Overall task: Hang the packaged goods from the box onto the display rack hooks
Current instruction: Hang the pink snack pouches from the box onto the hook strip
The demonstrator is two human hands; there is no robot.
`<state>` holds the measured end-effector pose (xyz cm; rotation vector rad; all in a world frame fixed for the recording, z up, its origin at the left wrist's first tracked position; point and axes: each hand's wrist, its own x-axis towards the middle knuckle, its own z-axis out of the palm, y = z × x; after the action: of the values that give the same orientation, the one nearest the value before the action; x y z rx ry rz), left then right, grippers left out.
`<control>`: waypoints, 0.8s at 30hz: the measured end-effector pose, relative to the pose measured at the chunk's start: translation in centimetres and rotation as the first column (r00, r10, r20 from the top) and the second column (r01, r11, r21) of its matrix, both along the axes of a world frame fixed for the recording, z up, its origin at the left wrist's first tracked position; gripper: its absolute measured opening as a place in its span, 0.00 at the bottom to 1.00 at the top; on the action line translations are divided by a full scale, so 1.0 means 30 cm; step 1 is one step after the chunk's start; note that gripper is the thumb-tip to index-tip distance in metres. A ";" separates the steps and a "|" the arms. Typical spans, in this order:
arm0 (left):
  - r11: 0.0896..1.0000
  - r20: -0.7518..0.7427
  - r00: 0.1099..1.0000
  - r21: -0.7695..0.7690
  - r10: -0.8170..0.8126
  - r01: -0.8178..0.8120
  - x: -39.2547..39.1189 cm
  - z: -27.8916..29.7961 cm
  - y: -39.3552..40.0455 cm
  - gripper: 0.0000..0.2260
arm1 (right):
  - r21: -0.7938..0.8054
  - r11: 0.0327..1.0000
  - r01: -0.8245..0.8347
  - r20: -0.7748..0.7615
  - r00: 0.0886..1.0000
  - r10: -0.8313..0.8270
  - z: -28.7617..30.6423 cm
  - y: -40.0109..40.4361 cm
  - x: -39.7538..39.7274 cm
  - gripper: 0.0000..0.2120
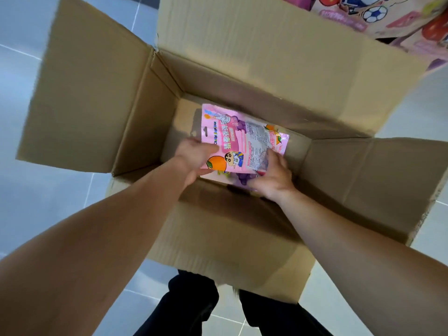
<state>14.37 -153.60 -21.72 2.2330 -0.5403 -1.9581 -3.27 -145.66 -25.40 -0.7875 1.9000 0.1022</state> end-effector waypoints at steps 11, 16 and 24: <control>0.998 -0.308 0.950 -0.005 0.052 -0.056 -0.028 0.537 0.008 0.22 | -0.359 0.933 -0.031 -0.051 0.999 0.013 0.501 0.005 0.032 0.21; 0.985 -0.144 0.989 -0.168 0.010 -0.035 0.046 0.812 0.049 0.08 | -0.271 0.896 0.351 0.227 0.928 -0.295 0.818 0.004 0.026 0.04; 0.954 -0.114 0.988 -0.292 -0.102 0.065 0.118 1.289 0.073 0.08 | -0.106 0.826 0.553 0.430 0.775 -0.463 1.387 0.024 0.029 0.04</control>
<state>17.92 -151.41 16.95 1.9240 -0.8541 -1.9006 -2.39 -144.95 16.21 -0.3665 1.6890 -0.5878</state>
